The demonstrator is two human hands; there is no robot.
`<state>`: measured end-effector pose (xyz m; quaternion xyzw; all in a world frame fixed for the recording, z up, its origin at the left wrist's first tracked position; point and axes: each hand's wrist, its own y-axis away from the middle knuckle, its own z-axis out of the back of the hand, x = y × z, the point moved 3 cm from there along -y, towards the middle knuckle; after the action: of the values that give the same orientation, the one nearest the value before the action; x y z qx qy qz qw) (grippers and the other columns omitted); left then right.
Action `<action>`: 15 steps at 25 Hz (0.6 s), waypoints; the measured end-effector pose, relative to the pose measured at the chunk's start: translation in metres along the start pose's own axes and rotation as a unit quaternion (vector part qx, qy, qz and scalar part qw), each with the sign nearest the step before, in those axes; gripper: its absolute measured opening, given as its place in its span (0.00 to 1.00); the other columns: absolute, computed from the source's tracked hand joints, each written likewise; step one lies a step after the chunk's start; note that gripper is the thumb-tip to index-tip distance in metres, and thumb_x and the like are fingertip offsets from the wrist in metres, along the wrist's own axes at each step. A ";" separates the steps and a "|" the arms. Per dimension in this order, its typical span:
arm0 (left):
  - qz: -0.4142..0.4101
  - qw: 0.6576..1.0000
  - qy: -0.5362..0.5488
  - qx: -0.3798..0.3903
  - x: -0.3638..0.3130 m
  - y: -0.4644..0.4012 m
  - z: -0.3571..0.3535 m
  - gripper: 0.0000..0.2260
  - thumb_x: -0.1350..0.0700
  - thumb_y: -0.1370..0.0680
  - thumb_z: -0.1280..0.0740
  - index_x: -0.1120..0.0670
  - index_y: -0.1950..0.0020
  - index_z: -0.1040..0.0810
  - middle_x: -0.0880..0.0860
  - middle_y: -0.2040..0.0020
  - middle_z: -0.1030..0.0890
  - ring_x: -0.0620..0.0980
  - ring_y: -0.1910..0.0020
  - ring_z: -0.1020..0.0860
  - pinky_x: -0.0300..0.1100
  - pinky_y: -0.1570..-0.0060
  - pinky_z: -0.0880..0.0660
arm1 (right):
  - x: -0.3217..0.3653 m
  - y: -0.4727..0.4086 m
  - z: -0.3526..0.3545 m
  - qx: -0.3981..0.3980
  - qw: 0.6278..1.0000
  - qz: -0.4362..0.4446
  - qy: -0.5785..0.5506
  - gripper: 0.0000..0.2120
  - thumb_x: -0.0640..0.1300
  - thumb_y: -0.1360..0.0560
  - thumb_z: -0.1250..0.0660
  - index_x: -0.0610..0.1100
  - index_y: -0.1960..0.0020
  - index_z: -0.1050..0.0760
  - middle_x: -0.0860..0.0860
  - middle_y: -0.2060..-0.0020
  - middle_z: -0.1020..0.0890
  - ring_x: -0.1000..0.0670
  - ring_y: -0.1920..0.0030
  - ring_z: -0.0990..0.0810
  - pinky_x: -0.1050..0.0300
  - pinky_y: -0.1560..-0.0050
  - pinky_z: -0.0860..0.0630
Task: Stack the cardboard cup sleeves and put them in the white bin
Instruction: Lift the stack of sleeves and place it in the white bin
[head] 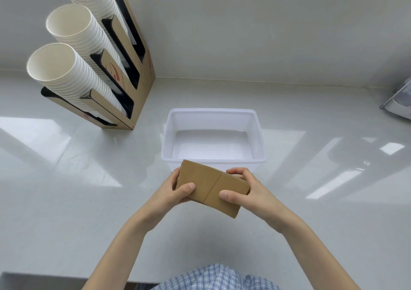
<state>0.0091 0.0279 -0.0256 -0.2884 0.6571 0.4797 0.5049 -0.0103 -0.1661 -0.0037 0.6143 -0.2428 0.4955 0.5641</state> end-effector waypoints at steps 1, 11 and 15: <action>-0.002 1.000 -0.003 0.006 -0.004 0.000 0.002 0.31 0.42 0.39 0.34 0.49 0.37 0.32 0.50 0.43 0.22 0.42 0.48 0.20 0.34 0.51 0.23 | 0.004 0.001 0.001 0.007 1.000 -0.011 0.014 0.28 0.55 0.38 0.29 0.54 0.41 0.34 0.57 0.48 0.25 0.59 0.52 0.22 0.69 0.58 0.26; 0.017 0.998 -0.044 0.038 -0.020 0.000 0.013 0.23 0.41 0.40 0.36 0.44 0.46 0.27 0.43 0.54 0.18 0.42 0.53 0.19 0.35 0.55 0.22 | 0.016 -0.010 0.000 0.068 0.995 -0.043 0.063 0.28 0.61 0.36 0.34 0.50 0.40 0.31 0.47 0.44 0.20 0.51 0.47 0.20 0.53 0.39 0.26; 0.028 0.998 -0.043 0.038 -0.022 -0.002 0.014 0.24 0.41 0.40 0.36 0.45 0.46 0.27 0.44 0.54 0.18 0.42 0.54 0.19 0.34 0.55 0.22 | 0.014 -0.015 -0.002 0.111 0.993 -0.047 -0.003 0.35 0.55 0.36 0.29 0.53 0.32 0.37 0.43 0.39 0.23 0.49 0.44 0.19 0.49 0.41 0.22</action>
<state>0.0233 0.0380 -0.0059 -0.2297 0.6601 0.4807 0.5295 0.0075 -0.1567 0.0010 0.6857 -0.1587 0.4903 0.5140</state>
